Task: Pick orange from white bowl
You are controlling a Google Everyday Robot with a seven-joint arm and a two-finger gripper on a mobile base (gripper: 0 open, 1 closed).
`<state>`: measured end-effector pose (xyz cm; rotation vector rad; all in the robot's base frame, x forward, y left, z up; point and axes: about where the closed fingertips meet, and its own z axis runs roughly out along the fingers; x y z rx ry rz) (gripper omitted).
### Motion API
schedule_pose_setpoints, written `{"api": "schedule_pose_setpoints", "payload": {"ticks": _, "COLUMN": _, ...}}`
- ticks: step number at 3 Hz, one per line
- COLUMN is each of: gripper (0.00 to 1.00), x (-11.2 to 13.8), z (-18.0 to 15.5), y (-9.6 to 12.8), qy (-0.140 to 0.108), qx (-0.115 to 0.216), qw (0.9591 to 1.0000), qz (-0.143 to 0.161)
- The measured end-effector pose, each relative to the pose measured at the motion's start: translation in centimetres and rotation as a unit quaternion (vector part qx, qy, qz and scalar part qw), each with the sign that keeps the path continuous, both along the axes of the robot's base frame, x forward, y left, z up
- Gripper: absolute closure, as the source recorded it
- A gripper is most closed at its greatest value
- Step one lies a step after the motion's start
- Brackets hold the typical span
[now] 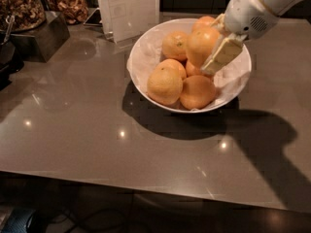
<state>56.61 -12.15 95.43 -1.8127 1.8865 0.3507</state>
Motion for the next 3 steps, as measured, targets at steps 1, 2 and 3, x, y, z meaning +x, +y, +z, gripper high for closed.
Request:
{"api": "schedule_pose_setpoints", "payload": {"ticks": 1, "gripper": 1.0, "x": -3.4, "z": 3.4, "y": -2.4, "qy": -0.023, "qx": 0.072, "qw": 0.9971, "qz": -0.006}}
{"api": "schedule_pose_setpoints", "payload": {"ticks": 2, "gripper": 1.0, "x": -6.9, "z": 5.7, "y": -5.1, "qy": -0.045, "qx": 0.125, "qw": 0.9907, "qz": -0.029}}
{"api": "schedule_pose_setpoints", "payload": {"ticks": 3, "gripper": 1.0, "x": -7.8, "z": 6.1, "y": -6.4, "qy": -0.048, "qx": 0.133, "qw": 0.9889, "qz": -0.044}}
